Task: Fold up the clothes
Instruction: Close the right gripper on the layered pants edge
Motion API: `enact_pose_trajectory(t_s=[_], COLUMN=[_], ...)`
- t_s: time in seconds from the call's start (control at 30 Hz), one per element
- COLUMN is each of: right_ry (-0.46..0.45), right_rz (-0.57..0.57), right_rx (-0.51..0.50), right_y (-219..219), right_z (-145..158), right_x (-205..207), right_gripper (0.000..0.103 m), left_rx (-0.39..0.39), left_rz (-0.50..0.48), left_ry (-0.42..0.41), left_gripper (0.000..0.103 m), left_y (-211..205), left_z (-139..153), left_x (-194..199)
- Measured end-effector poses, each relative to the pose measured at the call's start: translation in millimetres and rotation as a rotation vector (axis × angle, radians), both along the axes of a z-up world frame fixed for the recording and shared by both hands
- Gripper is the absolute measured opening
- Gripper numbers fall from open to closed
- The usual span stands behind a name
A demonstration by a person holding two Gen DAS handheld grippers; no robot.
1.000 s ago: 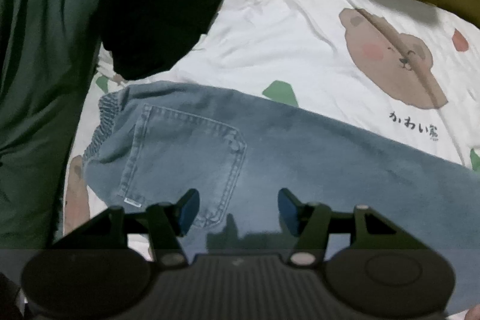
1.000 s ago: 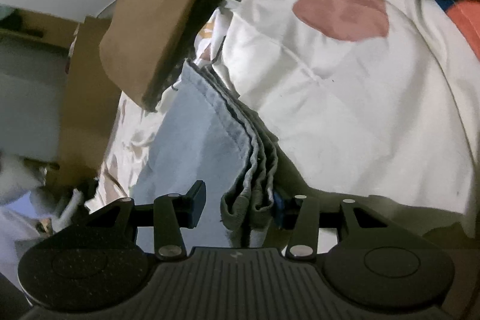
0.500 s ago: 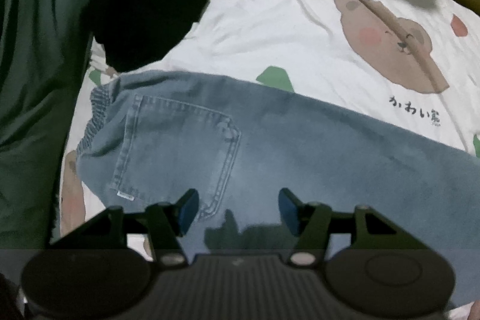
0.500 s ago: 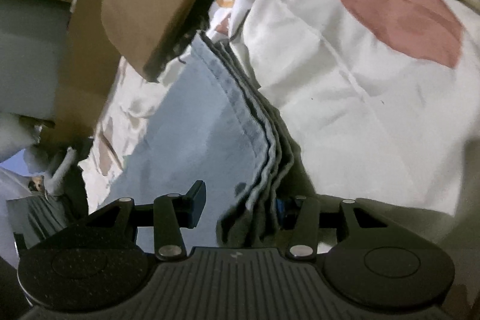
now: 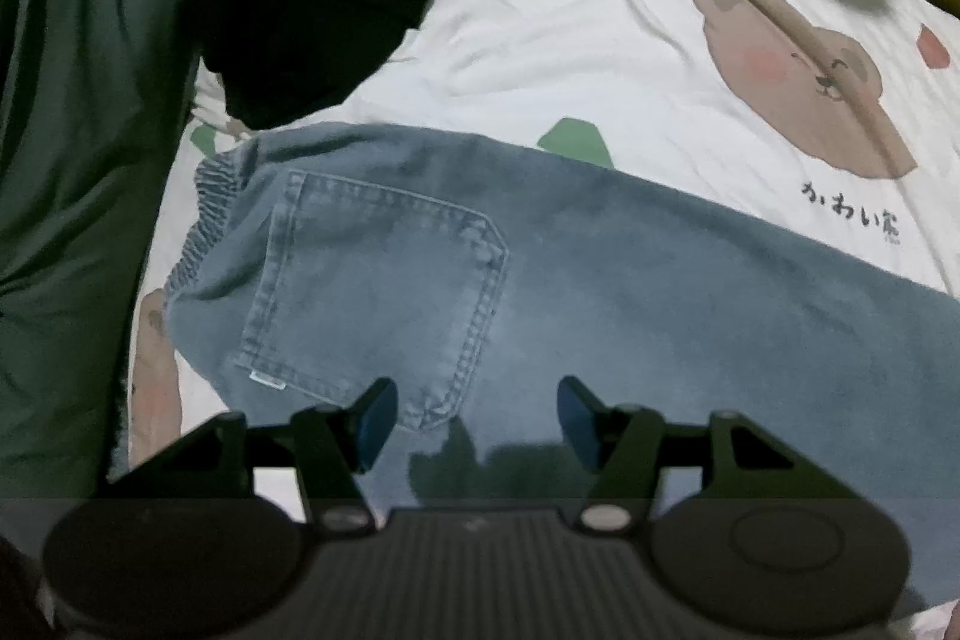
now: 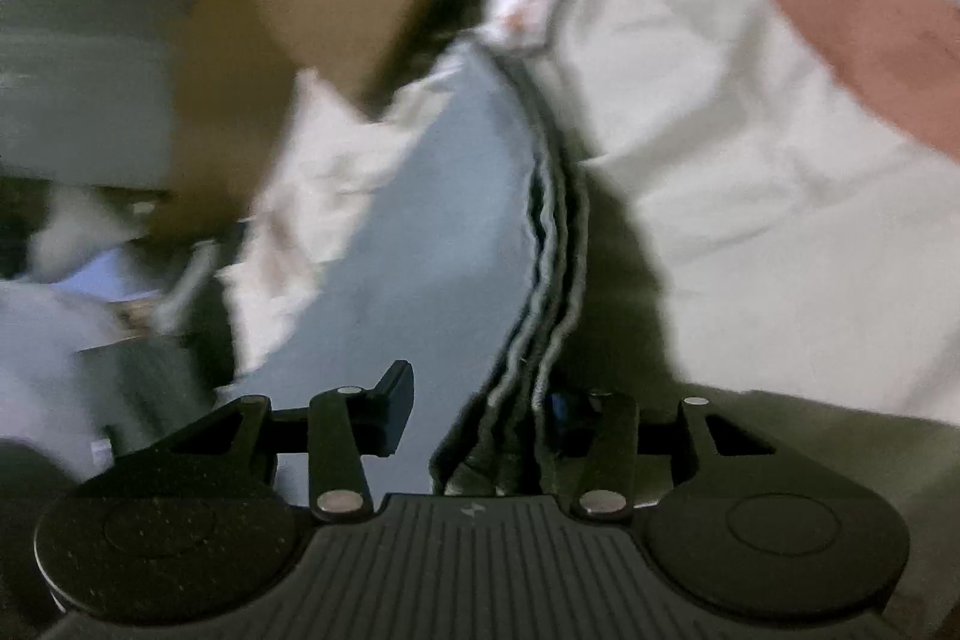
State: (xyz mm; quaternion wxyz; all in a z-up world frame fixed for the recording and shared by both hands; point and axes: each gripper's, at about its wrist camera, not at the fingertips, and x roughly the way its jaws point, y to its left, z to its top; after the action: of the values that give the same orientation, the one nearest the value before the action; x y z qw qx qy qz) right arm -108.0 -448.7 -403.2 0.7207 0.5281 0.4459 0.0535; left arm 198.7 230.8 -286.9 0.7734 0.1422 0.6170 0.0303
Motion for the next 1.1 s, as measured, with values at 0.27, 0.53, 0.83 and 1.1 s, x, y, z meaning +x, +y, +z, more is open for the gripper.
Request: enact_pose_trajectory(t_s=[0.27, 0.53, 0.83, 1.1], right_ry=[0.086, 0.057, 0.083, 0.138], right_rz=[-0.01, -0.052, -0.054, 0.051], right_rx=[-0.041, 0.029, 0.018, -0.058], right_y=[-4, -15, -25, -22], right_z=[-18, -24, -29, -25], right_x=[13, 23, 43, 59], right_gripper=[0.047, 0.047, 0.046, 0.01], left_rx=[0.005, 0.016, -0.006, -0.031], left_rz=[-0.018, -0.007, 0.008, 0.036], left_ry=[0.003, -0.007, 0.01, 0.012], left_gripper=[0.062, 0.062, 0.062, 0.062], left_y=[-4, -2, 1, 12], left_z=[1, 5, -8, -14], left_x=[1, 7, -3, -16])
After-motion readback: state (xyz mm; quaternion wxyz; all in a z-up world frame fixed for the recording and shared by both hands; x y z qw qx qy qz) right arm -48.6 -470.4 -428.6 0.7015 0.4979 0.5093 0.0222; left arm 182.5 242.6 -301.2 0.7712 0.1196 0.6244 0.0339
